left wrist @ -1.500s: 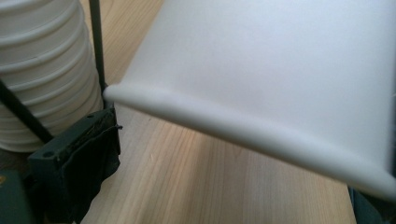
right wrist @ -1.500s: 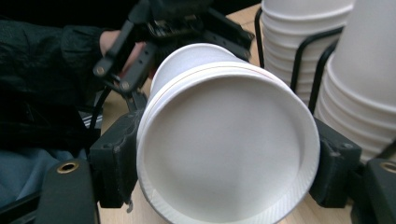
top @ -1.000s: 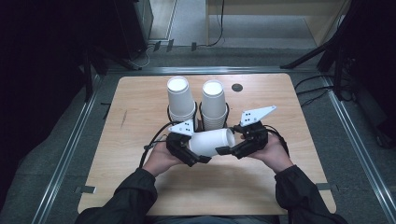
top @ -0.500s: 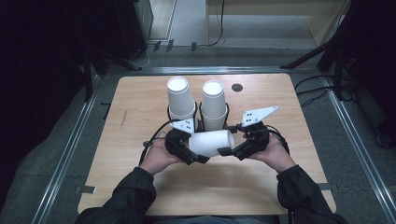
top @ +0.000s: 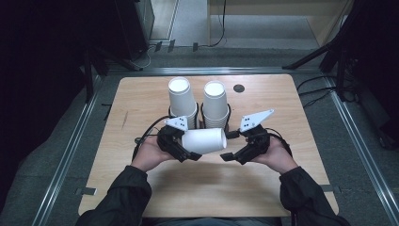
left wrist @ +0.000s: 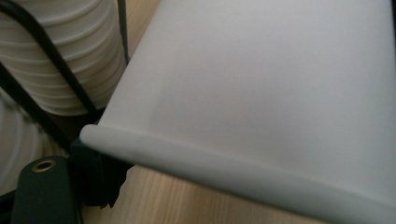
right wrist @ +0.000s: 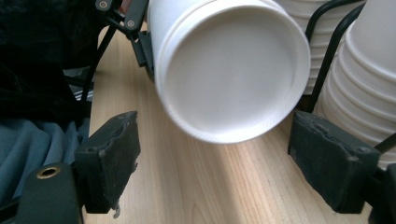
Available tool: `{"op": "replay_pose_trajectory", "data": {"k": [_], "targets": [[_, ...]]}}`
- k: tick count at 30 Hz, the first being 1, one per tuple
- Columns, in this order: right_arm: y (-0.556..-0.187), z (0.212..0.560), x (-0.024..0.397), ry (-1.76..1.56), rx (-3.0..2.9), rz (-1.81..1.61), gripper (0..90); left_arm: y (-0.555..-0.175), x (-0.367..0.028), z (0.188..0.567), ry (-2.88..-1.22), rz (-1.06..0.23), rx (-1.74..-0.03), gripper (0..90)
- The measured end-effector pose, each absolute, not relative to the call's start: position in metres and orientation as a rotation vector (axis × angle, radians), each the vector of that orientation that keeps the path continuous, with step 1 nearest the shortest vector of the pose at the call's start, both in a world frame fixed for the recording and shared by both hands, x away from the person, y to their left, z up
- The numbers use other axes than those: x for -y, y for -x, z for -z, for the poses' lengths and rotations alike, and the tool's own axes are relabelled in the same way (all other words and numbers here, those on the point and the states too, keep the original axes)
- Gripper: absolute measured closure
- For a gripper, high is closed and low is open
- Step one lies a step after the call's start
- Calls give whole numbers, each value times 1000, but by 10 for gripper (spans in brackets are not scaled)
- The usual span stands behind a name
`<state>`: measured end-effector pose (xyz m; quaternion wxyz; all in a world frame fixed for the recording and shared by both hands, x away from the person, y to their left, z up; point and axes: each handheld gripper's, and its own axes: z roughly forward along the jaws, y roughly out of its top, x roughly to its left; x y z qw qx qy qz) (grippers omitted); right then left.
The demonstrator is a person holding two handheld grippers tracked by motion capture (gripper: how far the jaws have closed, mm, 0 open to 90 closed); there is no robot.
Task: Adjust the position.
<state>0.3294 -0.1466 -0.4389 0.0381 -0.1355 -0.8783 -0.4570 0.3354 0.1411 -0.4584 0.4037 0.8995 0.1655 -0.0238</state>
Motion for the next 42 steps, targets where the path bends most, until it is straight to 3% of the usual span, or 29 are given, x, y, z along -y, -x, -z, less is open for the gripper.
{"op": "replay_pose_trajectory", "data": {"k": [10, 42], "targets": [[-329, 443, 143, 411, 2737, 1347, 174, -332, -150, 455, -2328, 49, -460, 133], [-324, 456, 110, 276, 2905, 1129, 169, -328, -110, 475, -2549, 76, -379, 134]]}}
